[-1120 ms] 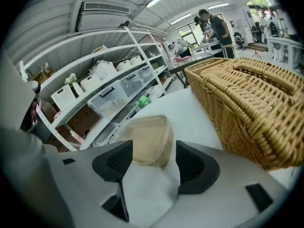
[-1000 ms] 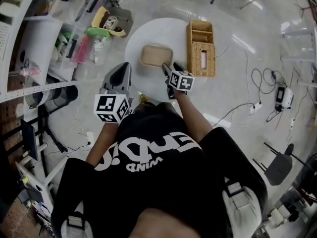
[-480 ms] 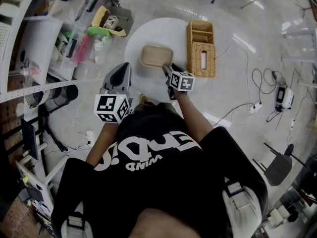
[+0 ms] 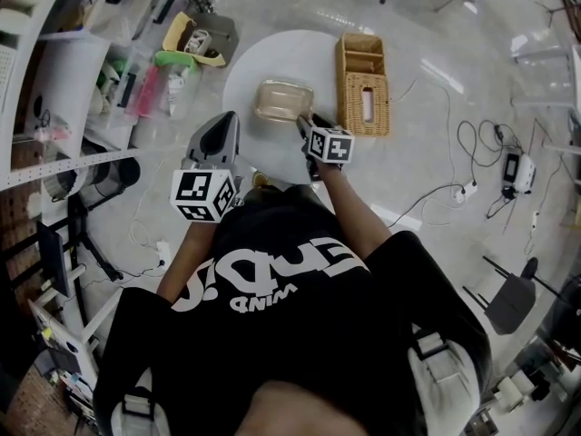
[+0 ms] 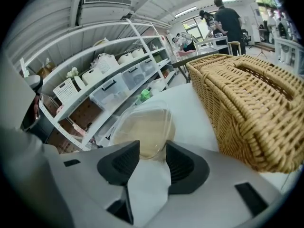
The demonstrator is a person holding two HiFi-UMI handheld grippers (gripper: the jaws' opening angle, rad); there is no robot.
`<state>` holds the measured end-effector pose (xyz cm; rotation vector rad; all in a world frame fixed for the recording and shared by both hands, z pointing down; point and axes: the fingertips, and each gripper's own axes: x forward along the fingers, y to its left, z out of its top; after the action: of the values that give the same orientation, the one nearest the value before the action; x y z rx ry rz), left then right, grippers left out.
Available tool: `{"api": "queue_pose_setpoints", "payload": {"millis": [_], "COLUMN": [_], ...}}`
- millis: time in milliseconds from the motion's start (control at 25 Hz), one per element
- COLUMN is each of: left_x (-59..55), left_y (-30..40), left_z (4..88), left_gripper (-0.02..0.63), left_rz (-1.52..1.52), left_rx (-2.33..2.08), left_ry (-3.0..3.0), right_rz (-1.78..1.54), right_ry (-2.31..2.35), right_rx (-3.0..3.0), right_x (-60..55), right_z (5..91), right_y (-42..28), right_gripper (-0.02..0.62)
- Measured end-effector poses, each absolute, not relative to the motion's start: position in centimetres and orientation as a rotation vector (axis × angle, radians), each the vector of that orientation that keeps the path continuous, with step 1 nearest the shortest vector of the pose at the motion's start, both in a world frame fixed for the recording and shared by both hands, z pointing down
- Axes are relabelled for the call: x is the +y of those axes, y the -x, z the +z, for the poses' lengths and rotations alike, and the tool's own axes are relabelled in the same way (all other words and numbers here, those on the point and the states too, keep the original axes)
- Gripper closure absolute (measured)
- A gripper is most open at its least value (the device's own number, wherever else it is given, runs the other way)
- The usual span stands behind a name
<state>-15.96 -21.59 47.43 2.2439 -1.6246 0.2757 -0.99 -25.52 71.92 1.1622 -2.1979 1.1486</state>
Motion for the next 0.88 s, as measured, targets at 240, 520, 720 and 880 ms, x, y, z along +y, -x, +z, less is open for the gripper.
{"api": "queue_pose_setpoints", "payload": {"millis": [240,520,720,880], "left_x": [-21.0,-20.1,-19.6,-19.2], "left_y": [15.7,15.5,15.6,15.7], "left_z": [47.2,46.7,46.2,45.7], "left_gripper": [0.606,0.606,0.606,0.606], "left_rz": [0.263,0.240,0.222,0.215], "left_rx": [-1.619,-1.620,-1.618,-1.631], "left_ry": [-2.252,-2.263,-2.274,-2.285], "right_rz": [1.161,1.161,1.164,1.188], "right_ry": [-1.163,-1.172,-1.171,-1.171], "right_rx": [-2.196,-2.236,-2.284,-2.356], "right_x": [-24.8,-24.2,-23.5,-22.8], "right_z": [71.4,69.7,68.0,65.6], "right_y": [0.6,0.5,0.6,1.0], "right_gripper": [0.447,0.492,0.520,0.538]}}
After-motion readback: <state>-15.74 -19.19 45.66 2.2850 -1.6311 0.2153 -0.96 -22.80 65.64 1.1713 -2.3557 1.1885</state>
